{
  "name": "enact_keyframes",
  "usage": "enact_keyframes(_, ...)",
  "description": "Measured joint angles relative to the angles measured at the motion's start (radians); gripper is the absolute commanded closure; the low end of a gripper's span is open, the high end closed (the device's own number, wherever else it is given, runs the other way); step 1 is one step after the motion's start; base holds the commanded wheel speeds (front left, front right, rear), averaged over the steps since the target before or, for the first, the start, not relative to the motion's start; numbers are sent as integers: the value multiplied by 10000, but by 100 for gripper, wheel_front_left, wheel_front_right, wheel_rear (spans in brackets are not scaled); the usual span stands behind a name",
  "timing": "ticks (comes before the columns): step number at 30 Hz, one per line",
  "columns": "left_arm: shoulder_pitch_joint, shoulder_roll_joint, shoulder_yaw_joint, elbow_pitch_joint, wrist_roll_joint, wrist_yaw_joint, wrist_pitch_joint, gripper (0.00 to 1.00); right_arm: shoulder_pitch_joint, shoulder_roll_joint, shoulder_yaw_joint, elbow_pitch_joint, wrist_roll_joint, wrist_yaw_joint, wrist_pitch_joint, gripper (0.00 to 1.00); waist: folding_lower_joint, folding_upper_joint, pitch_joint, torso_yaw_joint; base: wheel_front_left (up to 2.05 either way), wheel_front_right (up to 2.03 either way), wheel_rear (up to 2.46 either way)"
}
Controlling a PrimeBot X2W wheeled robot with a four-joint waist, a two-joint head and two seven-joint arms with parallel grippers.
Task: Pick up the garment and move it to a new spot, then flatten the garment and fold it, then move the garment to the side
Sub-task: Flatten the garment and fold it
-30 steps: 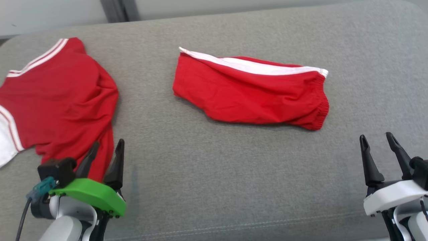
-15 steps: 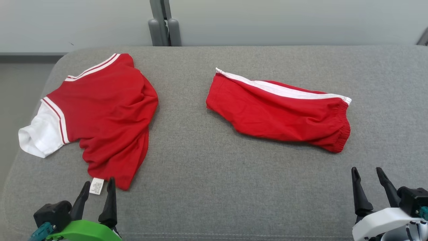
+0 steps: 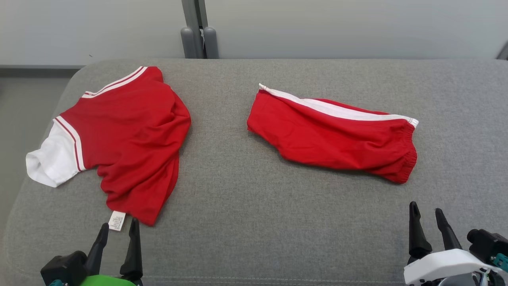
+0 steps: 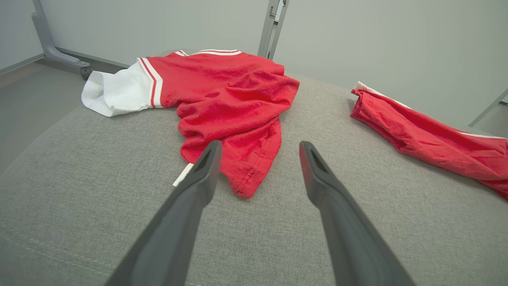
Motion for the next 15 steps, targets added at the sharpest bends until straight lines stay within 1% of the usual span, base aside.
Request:
enact_keyframes(4, 96, -127, -56, -314, 86, 0, 2, 0, -63, 832, -362, 10, 1367, 15, 69, 0, 0, 0, 213, -60, 0, 0, 0)
enact_keyframes(7, 95, -184, -125, -531, 138, 0, 8, 0, -405, 1281, -506, 79, 2226, 88, 407, 0, 0, 0, 430, -104, 0, 0, 0)
enact_keyframes(9, 94, -184, -188, -631, 257, -2, 17, 0, -789, 1304, -596, 144, 2717, 130, 635, 0, 0, 0, 592, -133, 0, 0, 0)
enact_keyframes(15, 47, -259, -412, -832, 543, 0, 123, 0, -1792, 1175, -1175, 525, 4119, 90, 1275, 0, 0, 0, 1057, -195, 0, 0, 0)
